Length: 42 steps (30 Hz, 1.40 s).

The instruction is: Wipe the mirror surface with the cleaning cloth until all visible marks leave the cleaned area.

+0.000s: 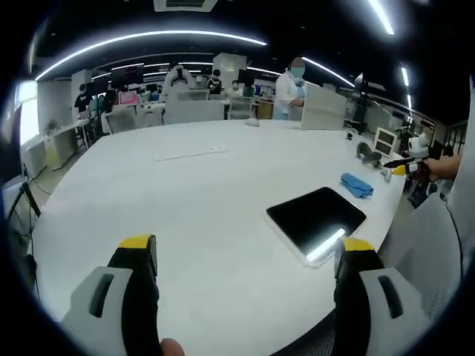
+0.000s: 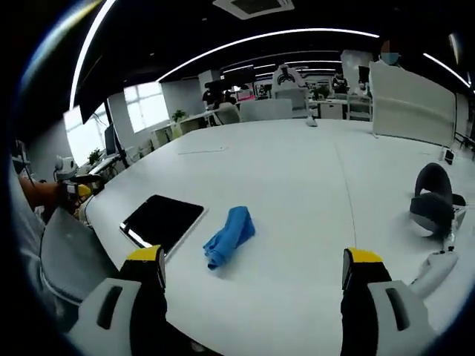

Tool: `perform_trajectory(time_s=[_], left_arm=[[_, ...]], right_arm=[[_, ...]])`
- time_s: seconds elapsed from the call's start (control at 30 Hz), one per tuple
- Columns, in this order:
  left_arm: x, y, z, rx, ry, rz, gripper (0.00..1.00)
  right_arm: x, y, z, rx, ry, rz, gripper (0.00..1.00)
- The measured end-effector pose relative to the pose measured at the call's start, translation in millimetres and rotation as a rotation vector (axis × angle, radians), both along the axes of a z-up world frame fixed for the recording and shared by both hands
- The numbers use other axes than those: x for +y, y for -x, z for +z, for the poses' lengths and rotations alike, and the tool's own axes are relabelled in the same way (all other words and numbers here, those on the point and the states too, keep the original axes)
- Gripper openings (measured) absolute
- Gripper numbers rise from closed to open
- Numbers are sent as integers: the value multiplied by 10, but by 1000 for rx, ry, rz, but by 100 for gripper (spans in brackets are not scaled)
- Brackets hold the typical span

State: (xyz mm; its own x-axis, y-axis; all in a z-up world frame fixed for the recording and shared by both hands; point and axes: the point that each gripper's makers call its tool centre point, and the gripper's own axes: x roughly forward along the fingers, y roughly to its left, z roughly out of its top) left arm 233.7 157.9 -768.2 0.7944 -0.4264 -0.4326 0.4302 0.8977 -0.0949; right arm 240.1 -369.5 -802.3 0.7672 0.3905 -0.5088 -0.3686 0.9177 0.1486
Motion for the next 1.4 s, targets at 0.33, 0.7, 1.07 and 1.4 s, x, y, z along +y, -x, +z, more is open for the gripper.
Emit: perform_trajectory(time_s=[0.33,0.7,1.07,1.4], left_arm=[[41,2,-14,13,-20,-13,99],[75,-57,-12,25,-16,-12,99],[83,-45,6,24,-38,-12,99],[61,-60,42,23,-27,-17,99]], right_arm=[[-56,71,-101,42,29,-8,98],[-204,47,-180,47,45,-29,98],[-223,35,-171,49,42,-31,98],[-211,55,-146,46,30,-30,98]])
